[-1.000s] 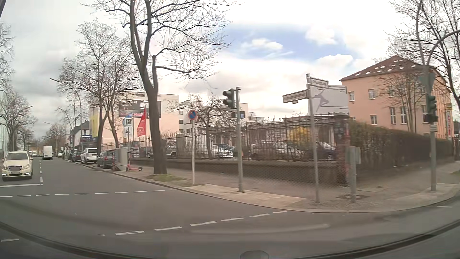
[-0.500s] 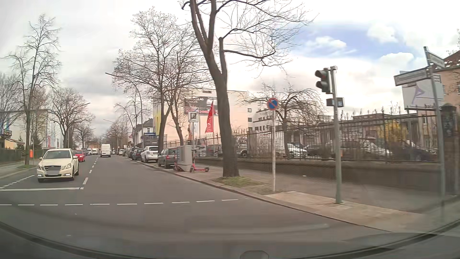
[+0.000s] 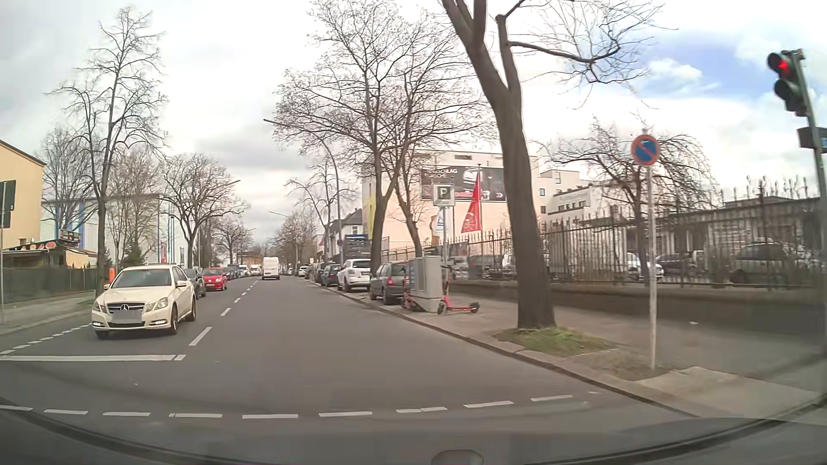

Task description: Follow the waypoints while adhering to traffic rules and regulations

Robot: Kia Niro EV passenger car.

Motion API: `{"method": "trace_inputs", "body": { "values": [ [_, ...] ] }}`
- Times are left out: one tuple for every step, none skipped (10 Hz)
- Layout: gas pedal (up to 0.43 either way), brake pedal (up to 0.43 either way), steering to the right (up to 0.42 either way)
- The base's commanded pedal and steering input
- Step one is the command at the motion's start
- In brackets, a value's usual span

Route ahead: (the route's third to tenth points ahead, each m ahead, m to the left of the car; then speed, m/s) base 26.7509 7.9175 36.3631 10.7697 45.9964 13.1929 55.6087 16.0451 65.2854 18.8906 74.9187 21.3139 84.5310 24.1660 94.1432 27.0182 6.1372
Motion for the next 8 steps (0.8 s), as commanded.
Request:
{"method": "trace_inputs", "body": {
  "values": [
    [0.248,0.000,-0.199],
    [0.248,0.000,-0.180],
    [0.248,0.000,-0.166],
    [0.248,0.000,-0.158],
    [0.248,0.000,-0.150],
    [0.248,0.000,-0.139],
    [0.248,0.000,-0.127],
    [0.248,0.000,-0.113]
  ]
}}
